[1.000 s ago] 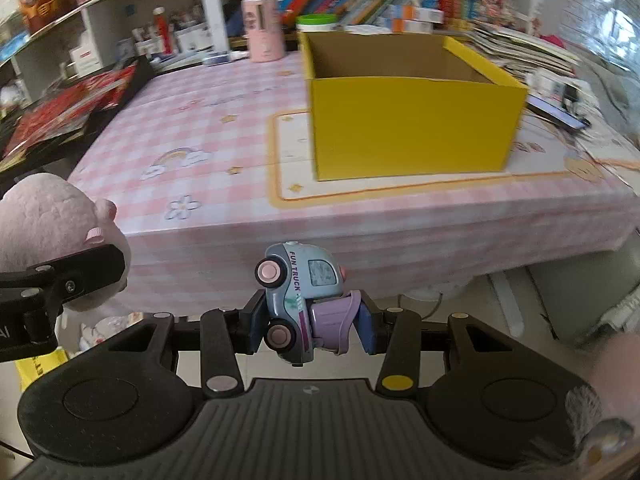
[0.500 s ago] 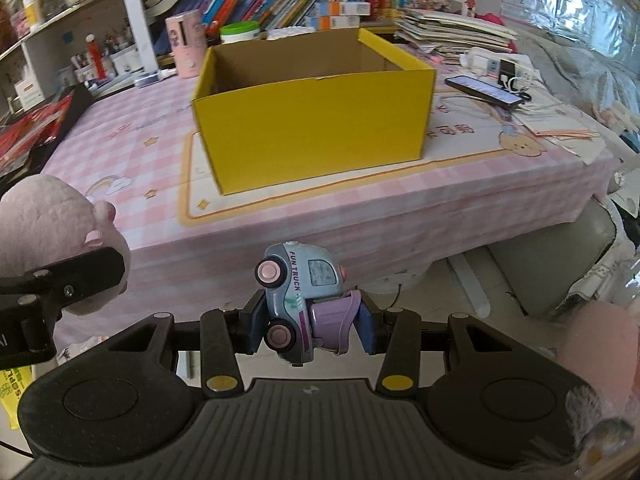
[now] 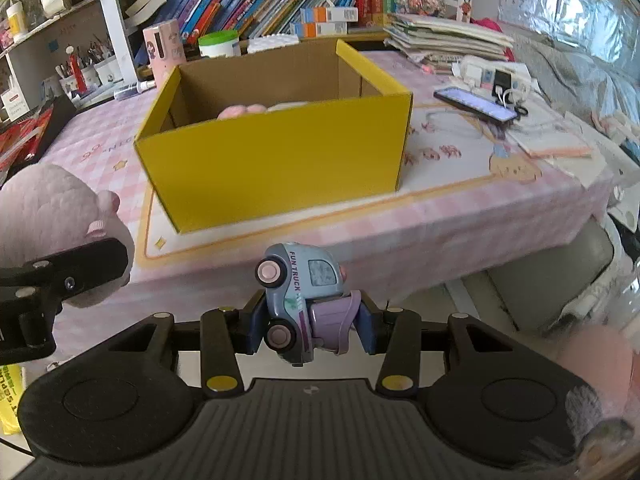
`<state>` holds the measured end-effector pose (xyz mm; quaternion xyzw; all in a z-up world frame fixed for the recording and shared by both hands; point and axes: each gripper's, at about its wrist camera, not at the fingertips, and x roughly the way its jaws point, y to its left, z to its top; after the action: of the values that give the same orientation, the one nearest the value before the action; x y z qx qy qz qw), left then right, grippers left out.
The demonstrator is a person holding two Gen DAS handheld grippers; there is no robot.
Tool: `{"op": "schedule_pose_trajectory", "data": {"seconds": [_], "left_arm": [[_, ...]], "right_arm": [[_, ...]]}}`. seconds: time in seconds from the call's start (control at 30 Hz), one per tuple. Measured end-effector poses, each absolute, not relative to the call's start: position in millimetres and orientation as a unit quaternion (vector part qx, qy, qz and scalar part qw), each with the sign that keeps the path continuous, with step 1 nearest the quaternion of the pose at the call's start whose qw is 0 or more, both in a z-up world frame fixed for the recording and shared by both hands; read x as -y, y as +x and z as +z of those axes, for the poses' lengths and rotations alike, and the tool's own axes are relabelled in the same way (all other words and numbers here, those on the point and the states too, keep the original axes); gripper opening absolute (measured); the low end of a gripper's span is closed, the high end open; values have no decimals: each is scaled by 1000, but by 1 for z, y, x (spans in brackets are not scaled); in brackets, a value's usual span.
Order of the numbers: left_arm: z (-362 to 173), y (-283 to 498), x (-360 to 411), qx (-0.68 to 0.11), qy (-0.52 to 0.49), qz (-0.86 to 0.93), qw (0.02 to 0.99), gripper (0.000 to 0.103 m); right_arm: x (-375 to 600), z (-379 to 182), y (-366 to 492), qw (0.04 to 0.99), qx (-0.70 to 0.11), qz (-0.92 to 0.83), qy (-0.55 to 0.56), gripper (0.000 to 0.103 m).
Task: Organize objects
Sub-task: 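Lift and carry the pig plush and toy truck toward the yellow box with both grippers, then lower the pig plush and toy truck into the yellow box with both grippers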
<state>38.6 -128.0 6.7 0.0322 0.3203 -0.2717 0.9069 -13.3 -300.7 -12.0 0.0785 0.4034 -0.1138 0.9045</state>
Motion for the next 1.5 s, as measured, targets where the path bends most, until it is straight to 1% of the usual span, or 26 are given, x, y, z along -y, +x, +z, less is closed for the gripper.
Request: {"op": "schedule_pose_trajectory", "data": {"seconds": [0.3, 0.5, 0.67, 0.9, 1.17, 1.33, 1.5], "left_arm": [[37, 74, 166, -261, 27, -257, 930, 98], [44, 104, 201, -238, 40, -236, 941, 98], [30, 127, 229, -258, 53, -219, 939, 98], [7, 151, 248, -298, 61, -197, 932, 98], [-16, 159, 267, -333, 91, -194, 918, 99], [-22, 168, 265, -356, 63, -192, 913, 100], [-20, 165, 264, -350, 75, -176, 917, 101]], "right_arm": [[341, 27, 26, 937, -331, -96, 51, 42], [378, 48, 67, 952, -294, -79, 32, 42], [400, 49, 105, 951, -303, -53, 22, 42], [419, 38, 144, 945, -324, -28, 7, 42], [422, 24, 164, 941, -340, 3, 7, 42], [421, 22, 171, 941, -338, 18, 3, 42], [420, 19, 177, 938, -345, 28, 5, 42]]}}
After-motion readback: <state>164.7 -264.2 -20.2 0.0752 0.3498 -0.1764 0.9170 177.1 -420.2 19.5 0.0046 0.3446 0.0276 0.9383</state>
